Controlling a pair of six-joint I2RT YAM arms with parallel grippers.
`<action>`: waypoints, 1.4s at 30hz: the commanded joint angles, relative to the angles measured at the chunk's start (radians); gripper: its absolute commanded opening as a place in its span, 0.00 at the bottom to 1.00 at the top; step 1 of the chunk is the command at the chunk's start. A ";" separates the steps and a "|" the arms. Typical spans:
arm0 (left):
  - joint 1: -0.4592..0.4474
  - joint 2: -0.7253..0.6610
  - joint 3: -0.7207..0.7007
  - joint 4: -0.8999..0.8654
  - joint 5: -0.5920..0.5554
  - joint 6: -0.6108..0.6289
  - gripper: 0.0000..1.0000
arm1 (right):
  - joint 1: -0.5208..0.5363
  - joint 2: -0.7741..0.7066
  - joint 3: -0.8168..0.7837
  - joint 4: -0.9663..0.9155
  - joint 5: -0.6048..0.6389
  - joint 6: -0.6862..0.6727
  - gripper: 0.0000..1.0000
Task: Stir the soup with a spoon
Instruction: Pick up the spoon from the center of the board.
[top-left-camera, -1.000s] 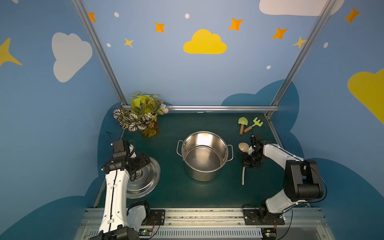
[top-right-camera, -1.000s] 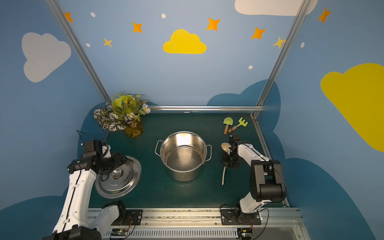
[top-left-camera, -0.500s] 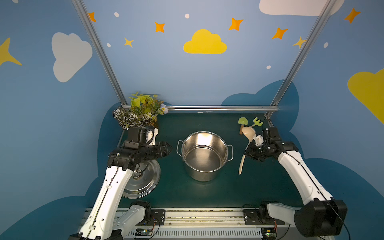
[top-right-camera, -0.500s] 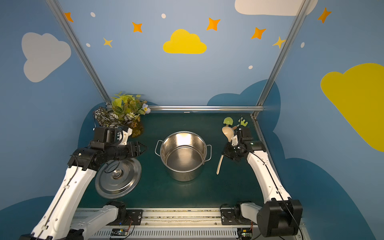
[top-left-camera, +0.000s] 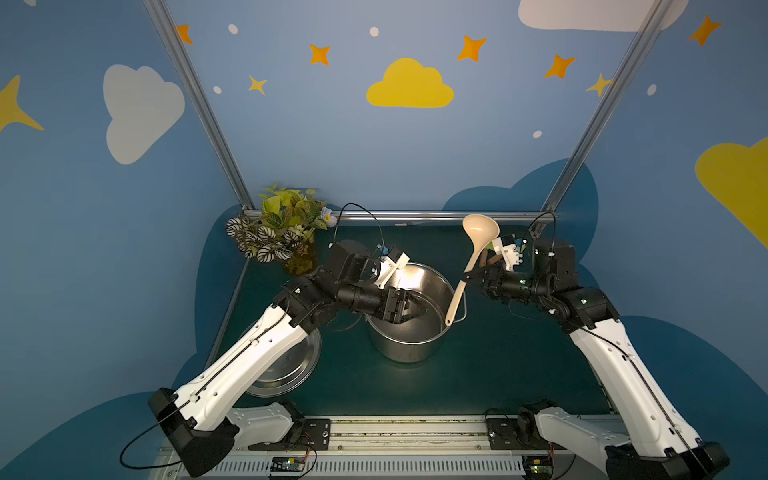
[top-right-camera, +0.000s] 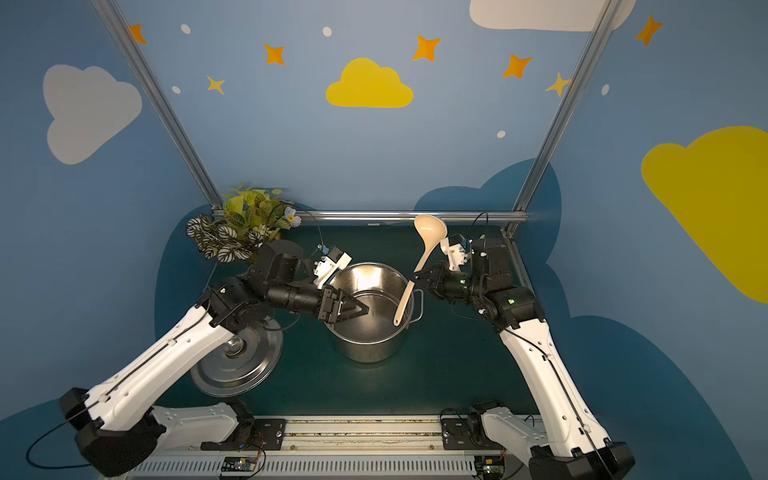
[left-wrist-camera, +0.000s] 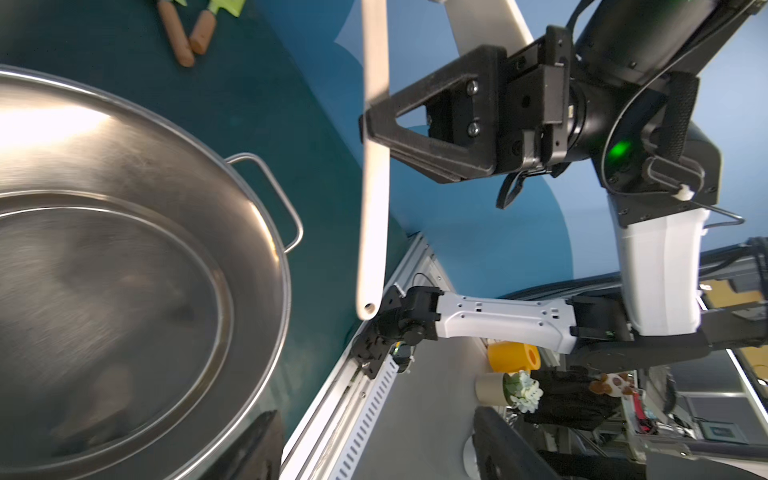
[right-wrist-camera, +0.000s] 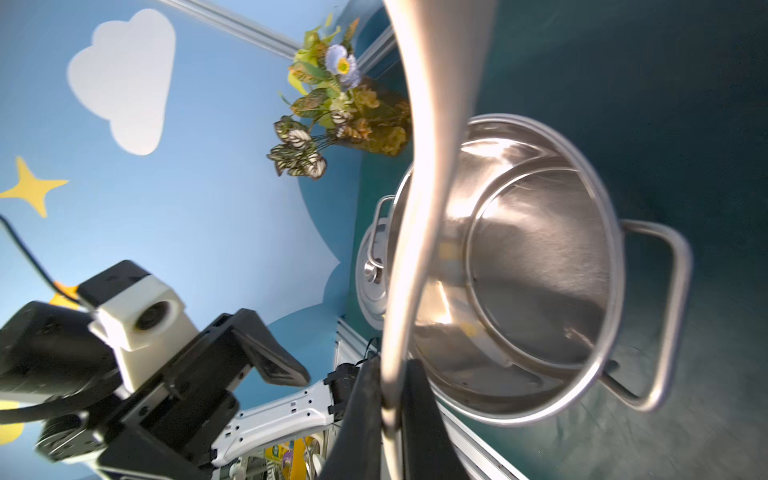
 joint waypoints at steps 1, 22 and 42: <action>-0.017 0.004 -0.025 0.187 0.064 -0.053 0.74 | 0.048 0.023 0.045 0.149 -0.091 0.077 0.00; 0.026 0.063 -0.076 0.367 0.102 -0.141 0.36 | 0.217 0.136 0.114 0.225 -0.214 0.047 0.00; 0.063 -0.027 -0.225 0.616 0.049 -0.368 0.03 | 0.210 0.033 0.036 0.108 0.016 0.021 0.33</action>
